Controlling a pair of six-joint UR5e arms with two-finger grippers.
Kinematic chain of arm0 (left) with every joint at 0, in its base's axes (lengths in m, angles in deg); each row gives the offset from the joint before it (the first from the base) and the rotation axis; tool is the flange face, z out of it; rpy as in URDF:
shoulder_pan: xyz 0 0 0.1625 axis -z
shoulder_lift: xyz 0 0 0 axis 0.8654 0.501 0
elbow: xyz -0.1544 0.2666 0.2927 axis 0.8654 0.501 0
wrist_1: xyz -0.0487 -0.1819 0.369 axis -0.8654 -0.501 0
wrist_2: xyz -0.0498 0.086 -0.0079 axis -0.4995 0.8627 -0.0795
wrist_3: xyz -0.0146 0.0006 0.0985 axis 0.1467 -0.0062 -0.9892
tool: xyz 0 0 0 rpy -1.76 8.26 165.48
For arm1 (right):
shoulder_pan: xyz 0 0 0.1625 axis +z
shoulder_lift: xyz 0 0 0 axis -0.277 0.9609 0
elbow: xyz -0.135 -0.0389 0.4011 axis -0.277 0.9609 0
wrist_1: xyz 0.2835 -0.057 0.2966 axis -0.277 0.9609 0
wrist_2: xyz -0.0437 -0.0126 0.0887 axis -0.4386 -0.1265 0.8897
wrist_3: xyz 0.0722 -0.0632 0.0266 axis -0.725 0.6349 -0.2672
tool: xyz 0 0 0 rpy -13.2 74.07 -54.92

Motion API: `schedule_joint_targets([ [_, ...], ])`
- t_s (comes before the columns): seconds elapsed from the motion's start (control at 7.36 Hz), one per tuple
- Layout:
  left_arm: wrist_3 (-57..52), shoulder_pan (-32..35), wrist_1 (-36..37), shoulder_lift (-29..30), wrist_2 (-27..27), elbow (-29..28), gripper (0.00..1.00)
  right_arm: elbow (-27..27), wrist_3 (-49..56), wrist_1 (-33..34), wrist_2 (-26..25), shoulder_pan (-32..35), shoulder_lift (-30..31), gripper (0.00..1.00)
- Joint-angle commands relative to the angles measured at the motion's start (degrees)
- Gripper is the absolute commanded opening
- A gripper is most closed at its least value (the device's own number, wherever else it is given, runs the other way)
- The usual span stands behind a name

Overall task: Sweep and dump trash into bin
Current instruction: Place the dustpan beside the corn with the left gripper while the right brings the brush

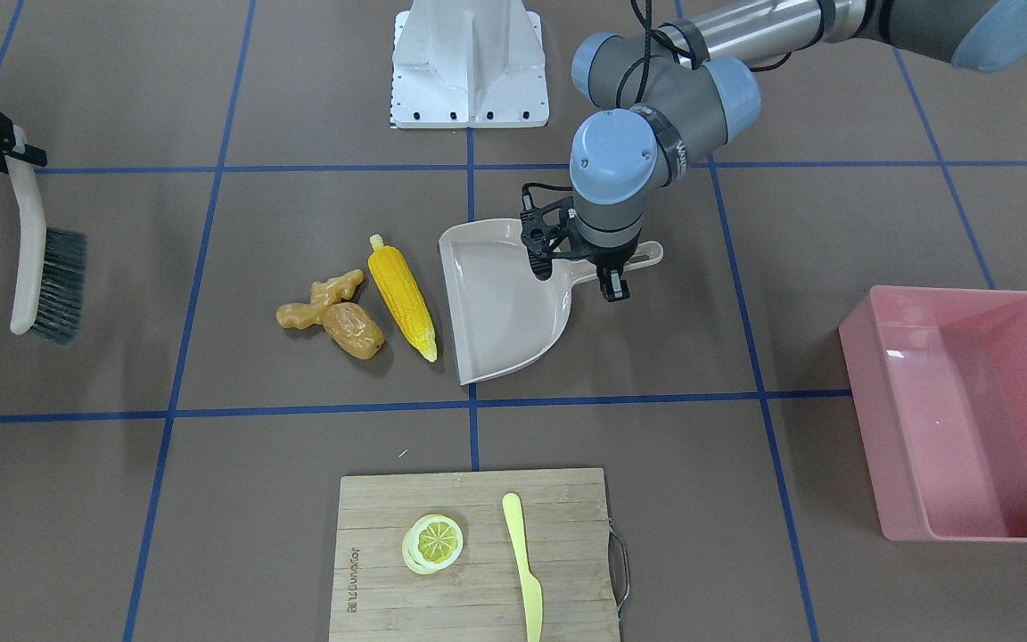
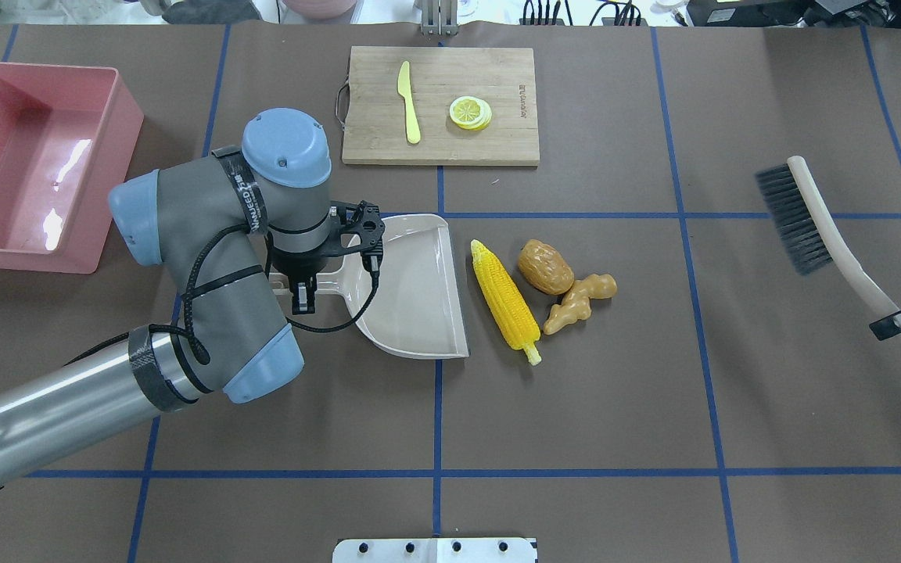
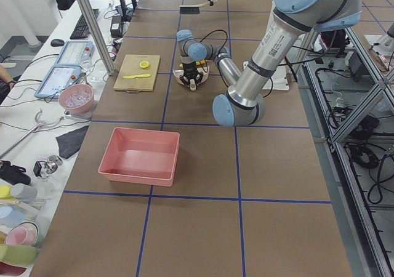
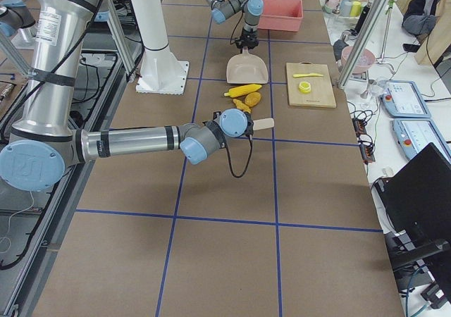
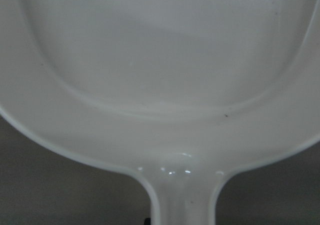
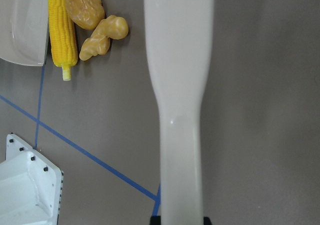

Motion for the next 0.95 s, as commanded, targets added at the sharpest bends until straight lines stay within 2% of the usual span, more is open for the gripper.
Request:
schedule_joint_targets([
  [0.0,0.11,-1.21,0.02,0.26,0.21,-0.24,0.00,0.06,-12.65,-4.35,-0.63,-3.70,-1.44,0.00],
  [0.14,0.11,-1.74,0.02,0.26,0.29,-0.50,0.00,0.05,-20.17,-4.44,-2.03,-6.33,-5.11,0.00],
  [0.27,0.11,-1.92,0.02,0.34,0.29,-0.59,0.00,0.05,-25.55,-5.05,-5.96,-10.53,-8.37,0.00],
  [0.41,0.11,-1.92,0.10,0.34,0.29,-0.59,0.00,0.23,-26.56,-7.75,-10.52,-15.88,-9.62,0.00],
  [0.68,0.19,-1.92,0.28,0.34,0.29,-0.59,0.00,1.71,-32.53,-15.73,-17.48,-23.90,-10.77,0.00],
  [0.82,0.28,-1.92,0.54,0.61,0.21,-0.50,0.00,5.90,-32.12,-21.17,-17.60,-24.80,-11.21,0.00],
])
